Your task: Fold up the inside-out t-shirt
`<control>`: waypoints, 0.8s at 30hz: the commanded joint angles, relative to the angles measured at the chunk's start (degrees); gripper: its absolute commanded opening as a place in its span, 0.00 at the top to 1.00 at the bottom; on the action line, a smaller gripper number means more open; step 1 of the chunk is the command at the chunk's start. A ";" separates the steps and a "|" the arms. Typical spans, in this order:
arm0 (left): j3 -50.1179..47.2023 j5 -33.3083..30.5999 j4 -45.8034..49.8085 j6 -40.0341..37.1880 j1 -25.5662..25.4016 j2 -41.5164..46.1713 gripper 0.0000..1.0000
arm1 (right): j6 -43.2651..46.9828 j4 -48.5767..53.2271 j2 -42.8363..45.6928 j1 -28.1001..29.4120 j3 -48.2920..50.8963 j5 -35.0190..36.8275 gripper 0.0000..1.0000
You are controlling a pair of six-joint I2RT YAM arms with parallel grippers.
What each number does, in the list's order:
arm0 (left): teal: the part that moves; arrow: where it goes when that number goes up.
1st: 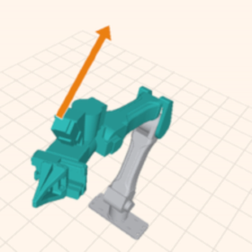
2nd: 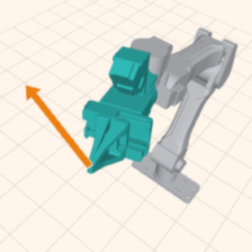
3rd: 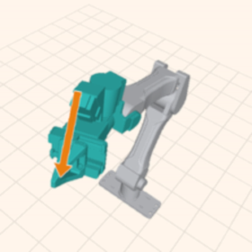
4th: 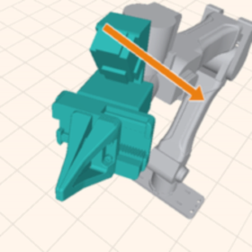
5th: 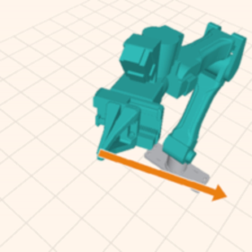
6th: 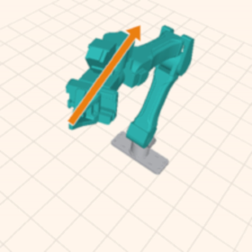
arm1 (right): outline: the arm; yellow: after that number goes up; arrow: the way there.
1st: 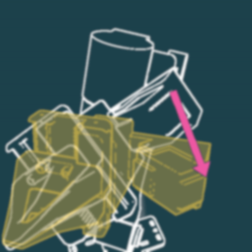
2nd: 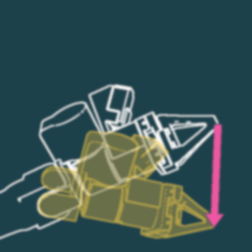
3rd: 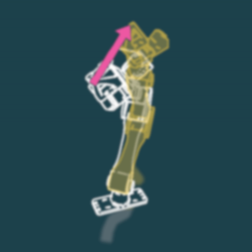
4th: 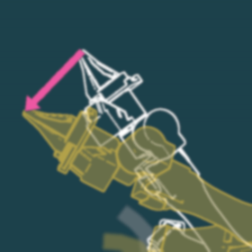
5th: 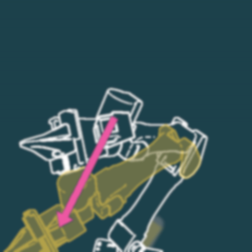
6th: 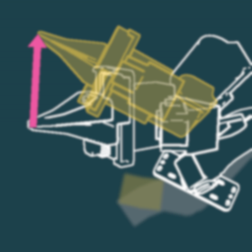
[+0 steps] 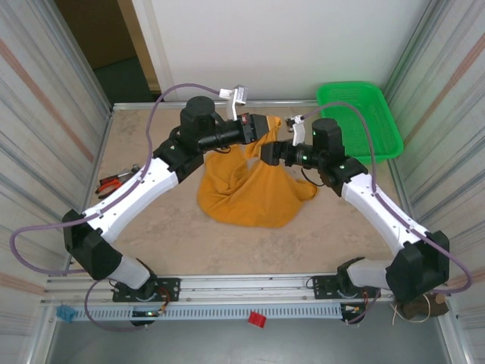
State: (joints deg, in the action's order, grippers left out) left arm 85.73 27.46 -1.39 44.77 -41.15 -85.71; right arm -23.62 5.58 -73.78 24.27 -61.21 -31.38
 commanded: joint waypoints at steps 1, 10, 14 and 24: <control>4.41 1.44 -1.78 -1.63 -1.42 0.24 1.00 | 1.71 -3.81 -1.87 -0.08 -0.15 -0.18 0.48; -1.93 -16.36 8.77 -16.43 -0.68 8.45 0.30 | 0.10 -5.97 0.71 -3.41 2.26 -5.09 1.00; -10.35 -18.74 6.00 -17.53 2.85 10.39 0.29 | -0.21 -5.63 2.05 -3.75 3.07 -6.49 1.00; -15.58 -19.49 1.78 -29.43 -0.05 6.93 0.28 | -0.45 -4.45 3.85 -3.75 3.64 -6.86 1.00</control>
State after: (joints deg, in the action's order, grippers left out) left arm 70.54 8.84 4.12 20.36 -40.45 -78.81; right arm -23.46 1.78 -71.85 20.53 -58.04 -36.53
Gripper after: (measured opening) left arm 0.724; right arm 0.064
